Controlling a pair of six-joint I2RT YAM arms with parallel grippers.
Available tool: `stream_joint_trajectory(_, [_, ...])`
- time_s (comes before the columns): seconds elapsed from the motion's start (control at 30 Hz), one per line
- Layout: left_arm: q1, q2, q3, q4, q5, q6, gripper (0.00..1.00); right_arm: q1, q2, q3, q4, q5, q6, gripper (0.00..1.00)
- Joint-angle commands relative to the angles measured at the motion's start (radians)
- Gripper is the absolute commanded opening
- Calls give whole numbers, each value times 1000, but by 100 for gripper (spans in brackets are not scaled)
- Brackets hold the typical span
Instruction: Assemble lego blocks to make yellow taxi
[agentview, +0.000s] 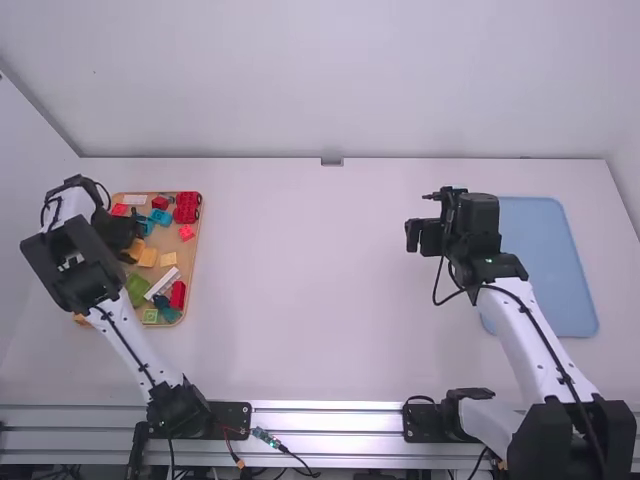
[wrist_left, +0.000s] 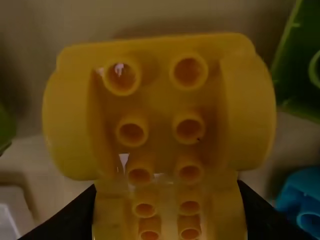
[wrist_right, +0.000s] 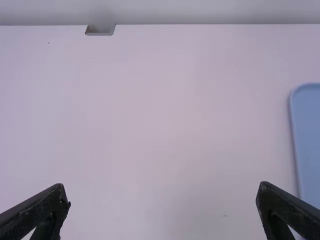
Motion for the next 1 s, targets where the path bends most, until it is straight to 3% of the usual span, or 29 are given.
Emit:
stream_joint_trajectory(0.0, [12,39,19,-34,-3,27,2,0,-5,22,3,-3,1,99])
stream_joint_trajectory(0.27, [1,-31,142,-132,-105,73,2,0,-5,22,3,-3,2,99])
stream_joint_trajectory(0.5, [-56,-195,87,-144,-140,135,2,0,-5,22,3,-6,2,99])
stream_joint_trajectory(0.63, [-138,-348,-86,-29,-138,142,2,0,-5,22,3,-6,2,99])
stream_joint_trajectory(0.73, [-249,-534,-331,151,-137,212,2,0,-5,22,2,-6,5,99])
stream_joint_trajectory(0.97, [-554,-830,-724,356,7,693,2,0,-5,22,3,-6,5,99])
